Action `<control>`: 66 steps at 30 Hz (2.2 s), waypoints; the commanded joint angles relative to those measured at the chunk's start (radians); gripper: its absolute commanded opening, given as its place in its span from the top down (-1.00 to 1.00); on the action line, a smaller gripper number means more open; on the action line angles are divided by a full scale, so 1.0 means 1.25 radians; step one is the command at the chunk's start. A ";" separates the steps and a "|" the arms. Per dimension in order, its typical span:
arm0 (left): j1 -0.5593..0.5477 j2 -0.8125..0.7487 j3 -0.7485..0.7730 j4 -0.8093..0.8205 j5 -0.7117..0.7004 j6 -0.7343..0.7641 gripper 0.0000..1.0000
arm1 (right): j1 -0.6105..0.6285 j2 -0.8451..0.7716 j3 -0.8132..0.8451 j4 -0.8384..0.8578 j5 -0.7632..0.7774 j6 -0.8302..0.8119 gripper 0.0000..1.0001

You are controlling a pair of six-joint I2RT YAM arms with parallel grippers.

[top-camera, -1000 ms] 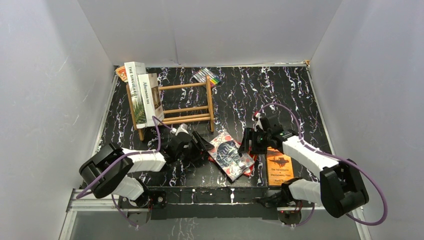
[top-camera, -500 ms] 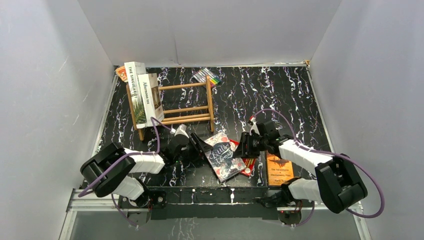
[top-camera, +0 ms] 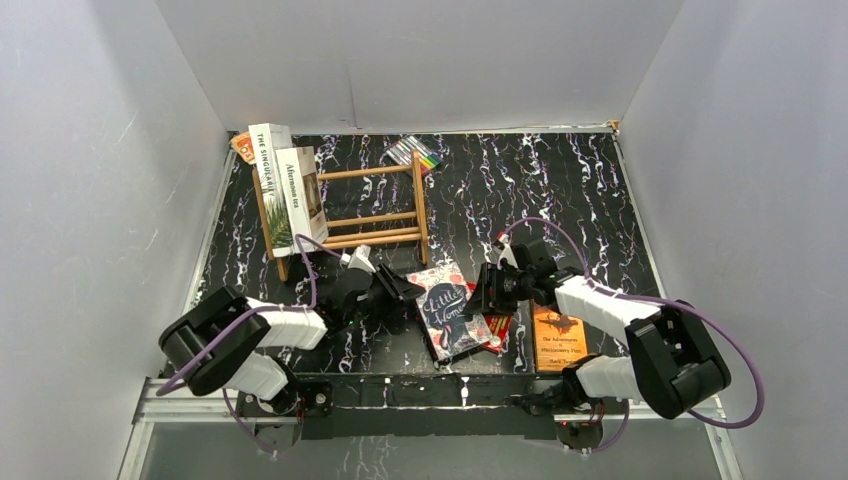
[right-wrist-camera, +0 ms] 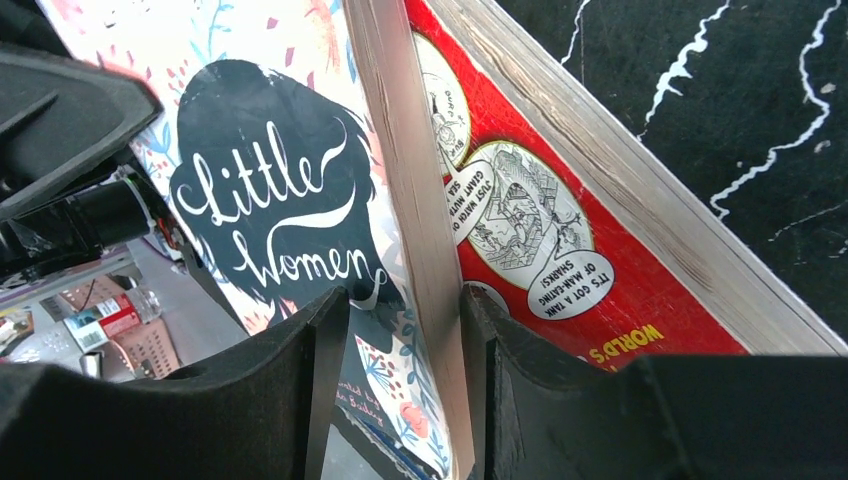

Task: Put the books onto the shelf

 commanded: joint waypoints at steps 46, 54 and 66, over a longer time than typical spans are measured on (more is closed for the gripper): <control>0.220 -0.249 0.513 -0.167 0.578 -0.034 1.00 | -0.078 -0.240 -0.001 0.762 -0.276 0.596 -0.97; 0.230 -0.225 0.560 -0.198 0.573 -0.015 1.00 | -0.073 -0.272 0.014 0.917 -0.231 0.690 -0.70; 0.255 -0.237 0.551 -0.294 0.568 0.037 0.68 | -0.073 -0.297 0.053 0.840 -0.218 0.637 0.93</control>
